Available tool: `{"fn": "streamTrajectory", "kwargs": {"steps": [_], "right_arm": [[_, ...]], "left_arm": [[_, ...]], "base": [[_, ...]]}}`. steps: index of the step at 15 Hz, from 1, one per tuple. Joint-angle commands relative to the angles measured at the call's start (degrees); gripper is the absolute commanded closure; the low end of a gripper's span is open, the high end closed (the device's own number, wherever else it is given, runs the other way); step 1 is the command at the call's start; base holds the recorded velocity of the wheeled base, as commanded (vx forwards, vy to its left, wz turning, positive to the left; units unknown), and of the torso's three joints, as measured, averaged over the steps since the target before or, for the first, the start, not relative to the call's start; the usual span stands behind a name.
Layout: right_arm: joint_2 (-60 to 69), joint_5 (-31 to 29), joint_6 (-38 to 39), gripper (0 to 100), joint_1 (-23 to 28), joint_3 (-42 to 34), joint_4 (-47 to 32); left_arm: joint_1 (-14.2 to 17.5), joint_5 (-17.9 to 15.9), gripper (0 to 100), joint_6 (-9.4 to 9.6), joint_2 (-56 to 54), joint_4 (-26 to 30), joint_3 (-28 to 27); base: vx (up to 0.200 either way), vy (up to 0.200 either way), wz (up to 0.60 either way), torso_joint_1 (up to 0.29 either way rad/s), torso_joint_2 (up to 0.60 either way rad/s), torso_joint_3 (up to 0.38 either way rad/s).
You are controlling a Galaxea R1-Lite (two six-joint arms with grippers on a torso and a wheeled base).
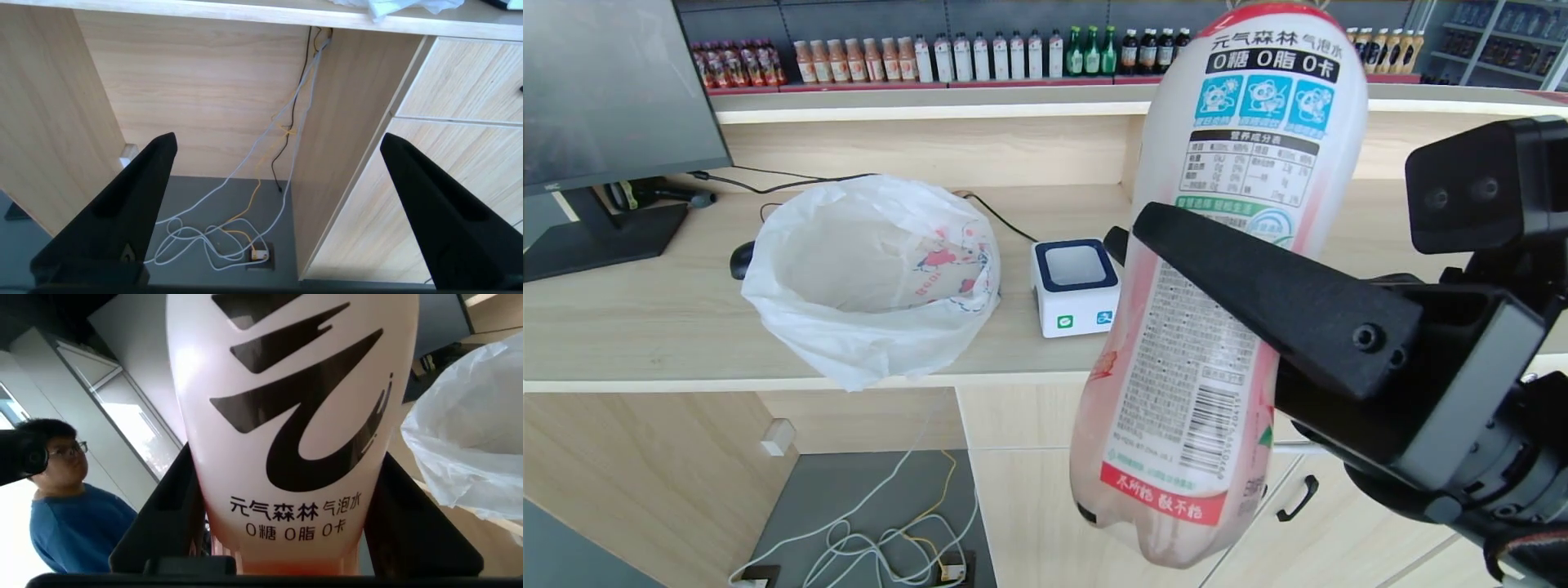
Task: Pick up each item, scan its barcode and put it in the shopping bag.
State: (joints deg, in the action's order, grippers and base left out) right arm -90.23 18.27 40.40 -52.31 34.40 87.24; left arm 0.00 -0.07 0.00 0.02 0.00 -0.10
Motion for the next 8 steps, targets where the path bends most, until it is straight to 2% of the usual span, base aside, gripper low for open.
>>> {"fn": "streamTrajectory", "kwargs": {"steps": [1, 8], "right_arm": [[0.41, -0.08, 0.03, 100, 0.01, -0.12, -0.05], [0.76, -0.26, -0.50, 100, 0.37, -0.92, -0.05]], "left_arm": [[0.00, -0.01, 0, 0.00, -0.02, 0.00, 0.01], [0.00, -0.01, 0, 0.00, -0.02, 0.00, 0.01]], "base": [[0.000, 0.000, 0.00, 0.000, 0.00, 0.000], [0.000, 0.000, 0.00, 0.000, 0.00, 0.000]]}}
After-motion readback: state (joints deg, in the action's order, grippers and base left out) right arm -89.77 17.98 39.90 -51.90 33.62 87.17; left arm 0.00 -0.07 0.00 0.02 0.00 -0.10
